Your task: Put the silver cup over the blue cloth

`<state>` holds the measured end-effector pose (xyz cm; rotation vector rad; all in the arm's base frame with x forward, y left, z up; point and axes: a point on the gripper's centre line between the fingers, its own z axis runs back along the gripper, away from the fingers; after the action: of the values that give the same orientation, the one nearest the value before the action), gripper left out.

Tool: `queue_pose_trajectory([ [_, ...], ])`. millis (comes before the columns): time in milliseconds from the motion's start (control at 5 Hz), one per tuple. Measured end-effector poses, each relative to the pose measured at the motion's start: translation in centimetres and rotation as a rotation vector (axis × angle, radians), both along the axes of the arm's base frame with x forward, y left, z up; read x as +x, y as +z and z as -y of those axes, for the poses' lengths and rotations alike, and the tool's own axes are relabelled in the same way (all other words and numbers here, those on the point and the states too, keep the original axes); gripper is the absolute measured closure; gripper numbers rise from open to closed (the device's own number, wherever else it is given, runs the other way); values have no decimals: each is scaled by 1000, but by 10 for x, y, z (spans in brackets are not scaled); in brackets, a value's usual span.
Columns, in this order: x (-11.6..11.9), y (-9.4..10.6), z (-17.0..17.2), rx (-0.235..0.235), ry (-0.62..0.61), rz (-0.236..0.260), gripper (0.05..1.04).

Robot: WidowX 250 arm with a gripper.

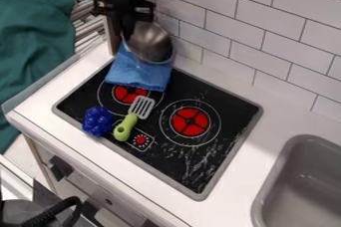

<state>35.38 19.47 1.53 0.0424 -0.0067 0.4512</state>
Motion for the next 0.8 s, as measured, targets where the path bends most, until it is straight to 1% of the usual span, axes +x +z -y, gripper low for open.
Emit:
queue_pose_trajectory([
  [200, -5, -12, 5, -39, -19, -46, 1029],
  [400, -8, -15, 11, -70, -27, -51, 1029],
  [600, -15, -17, 14, -62, -30, -65, 1029],
  [800, -20, -20, 16, -66, -22, -75, 1007],
])
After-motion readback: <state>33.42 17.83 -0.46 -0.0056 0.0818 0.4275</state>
